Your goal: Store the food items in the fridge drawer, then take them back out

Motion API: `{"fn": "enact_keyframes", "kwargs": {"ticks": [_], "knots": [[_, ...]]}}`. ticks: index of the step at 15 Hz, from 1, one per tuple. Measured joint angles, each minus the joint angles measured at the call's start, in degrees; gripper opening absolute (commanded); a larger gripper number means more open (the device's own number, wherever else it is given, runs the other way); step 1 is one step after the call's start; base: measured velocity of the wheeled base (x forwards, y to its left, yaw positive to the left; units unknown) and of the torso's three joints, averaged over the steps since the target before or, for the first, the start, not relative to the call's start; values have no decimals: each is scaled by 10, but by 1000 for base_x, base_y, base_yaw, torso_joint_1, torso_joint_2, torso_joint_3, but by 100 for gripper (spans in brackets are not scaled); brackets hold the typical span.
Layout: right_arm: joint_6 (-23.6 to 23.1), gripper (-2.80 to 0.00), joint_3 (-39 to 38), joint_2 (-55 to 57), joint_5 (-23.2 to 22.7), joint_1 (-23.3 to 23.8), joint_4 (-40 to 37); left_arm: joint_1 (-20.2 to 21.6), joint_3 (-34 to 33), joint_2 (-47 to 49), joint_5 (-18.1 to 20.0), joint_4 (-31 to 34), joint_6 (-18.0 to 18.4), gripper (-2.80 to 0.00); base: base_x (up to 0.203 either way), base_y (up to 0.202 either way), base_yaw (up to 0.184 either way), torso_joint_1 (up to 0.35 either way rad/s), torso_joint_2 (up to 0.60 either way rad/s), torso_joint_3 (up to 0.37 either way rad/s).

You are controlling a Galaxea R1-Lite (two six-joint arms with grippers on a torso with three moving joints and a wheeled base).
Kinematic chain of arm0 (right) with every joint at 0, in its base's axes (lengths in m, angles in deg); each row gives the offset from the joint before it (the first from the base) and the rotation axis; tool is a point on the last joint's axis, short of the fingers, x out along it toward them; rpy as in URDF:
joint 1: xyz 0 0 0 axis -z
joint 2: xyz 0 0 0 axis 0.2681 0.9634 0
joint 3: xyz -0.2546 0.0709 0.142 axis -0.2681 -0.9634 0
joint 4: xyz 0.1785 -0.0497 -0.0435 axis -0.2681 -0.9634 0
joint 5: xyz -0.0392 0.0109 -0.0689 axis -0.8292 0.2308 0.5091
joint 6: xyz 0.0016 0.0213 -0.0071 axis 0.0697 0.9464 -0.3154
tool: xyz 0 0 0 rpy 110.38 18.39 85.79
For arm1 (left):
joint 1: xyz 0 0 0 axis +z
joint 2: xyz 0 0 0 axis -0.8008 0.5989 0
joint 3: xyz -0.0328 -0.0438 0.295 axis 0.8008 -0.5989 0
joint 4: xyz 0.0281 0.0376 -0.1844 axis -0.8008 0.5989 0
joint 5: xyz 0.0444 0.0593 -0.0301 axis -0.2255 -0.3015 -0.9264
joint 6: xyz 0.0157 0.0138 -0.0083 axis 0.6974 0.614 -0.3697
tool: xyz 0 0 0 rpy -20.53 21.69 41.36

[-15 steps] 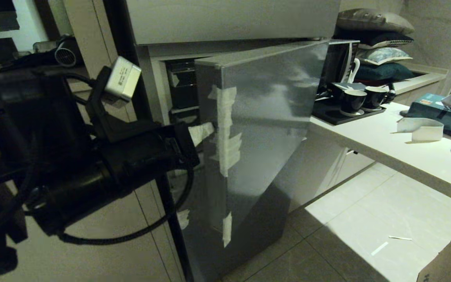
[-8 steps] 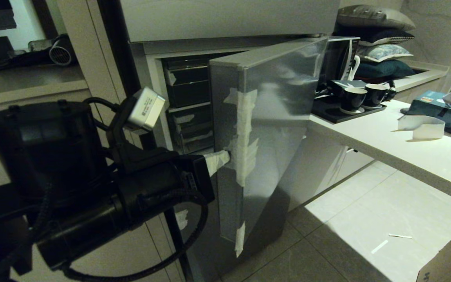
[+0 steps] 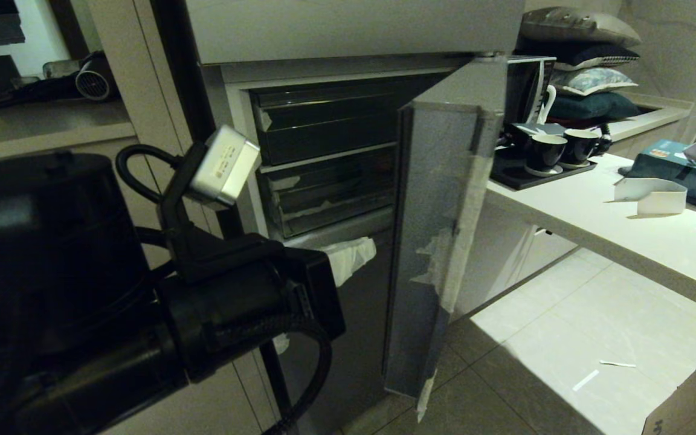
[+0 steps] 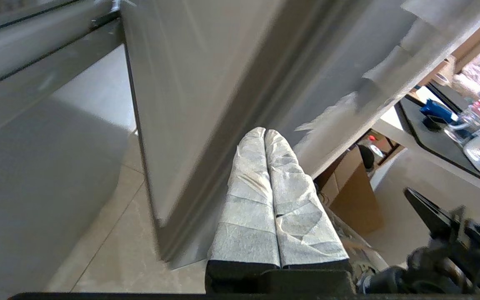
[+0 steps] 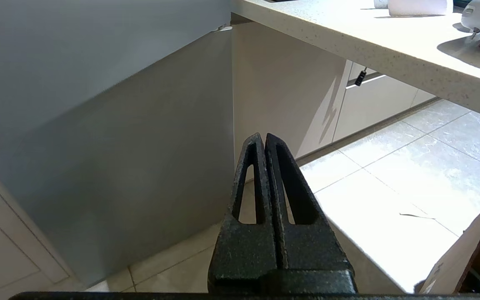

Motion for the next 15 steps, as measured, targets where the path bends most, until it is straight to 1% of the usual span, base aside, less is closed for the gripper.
{"fn": "enact_keyframes", "kwargs": {"ticks": [6, 8, 10, 11, 12, 14, 15], "knots": [[0, -280, 0, 0, 0, 0, 0, -2, -37, -26, -5, 1, 5, -280, 0, 0, 0, 0, 0, 0], [0, -280, 0, 0, 0, 0, 0, -1, -49, -52, -27, 9, 26, -280, 0, 0, 0, 0, 0, 0], [0, -280, 0, 0, 0, 0, 0, 7, -58, -91, -62, 31, 58, -280, 0, 0, 0, 0, 0, 0], [0, -280, 0, 0, 0, 0, 0, 19, -62, -115, -73, 44, 73, -280, 0, 0, 0, 0, 0, 0], [0, -280, 0, 0, 0, 0, 0, 40, -69, -146, -80, 61, 87, -280, 0, 0, 0, 0, 0, 0], [0, -280, 0, 0, 0, 0, 0, 105, -90, -223, -84, 98, 104, -280, 0, 0, 0, 0, 0, 0], [0, -280, 0, 0, 0, 0, 0, 154, -102, -269, -84, 125, 109, -280, 0, 0, 0, 0, 0, 0]]}}
